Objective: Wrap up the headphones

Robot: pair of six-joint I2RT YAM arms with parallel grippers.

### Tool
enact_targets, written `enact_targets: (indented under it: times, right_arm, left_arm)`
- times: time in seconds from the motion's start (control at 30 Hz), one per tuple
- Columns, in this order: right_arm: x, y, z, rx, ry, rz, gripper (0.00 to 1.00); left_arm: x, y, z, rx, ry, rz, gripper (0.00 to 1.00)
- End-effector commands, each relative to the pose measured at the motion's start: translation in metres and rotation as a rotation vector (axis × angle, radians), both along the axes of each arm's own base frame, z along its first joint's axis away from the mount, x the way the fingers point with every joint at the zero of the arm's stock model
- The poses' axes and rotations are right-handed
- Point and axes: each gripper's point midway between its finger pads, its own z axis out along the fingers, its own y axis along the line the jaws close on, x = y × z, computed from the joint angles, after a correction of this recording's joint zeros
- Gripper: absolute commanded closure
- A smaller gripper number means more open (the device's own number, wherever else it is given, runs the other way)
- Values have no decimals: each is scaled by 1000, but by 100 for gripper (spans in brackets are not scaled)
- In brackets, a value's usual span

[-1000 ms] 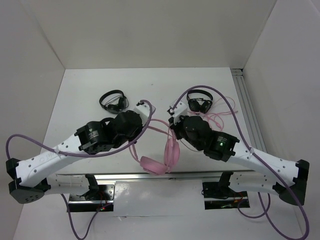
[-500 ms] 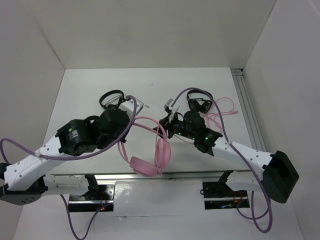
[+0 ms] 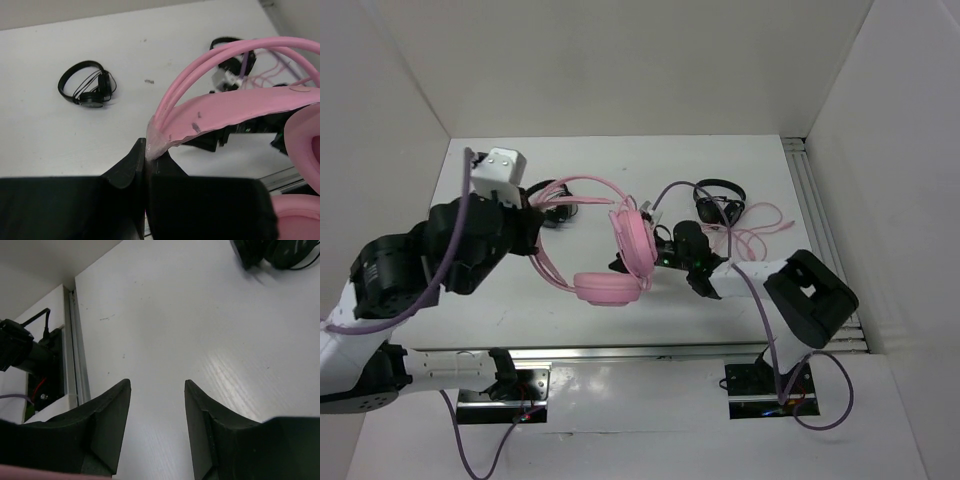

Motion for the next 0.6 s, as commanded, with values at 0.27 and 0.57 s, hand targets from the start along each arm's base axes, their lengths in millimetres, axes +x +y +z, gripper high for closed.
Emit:
enact_targets:
  times: [0.27, 0.57]
  right_arm:
    - [-36, 30, -27, 120, 82, 123, 91]
    - [-91, 47, -18, 82, 41, 112, 100]
  left_arm:
    - [29, 16, 97, -363, -189, 292, 100]
    - [110, 17, 74, -447, -99, 553, 100]
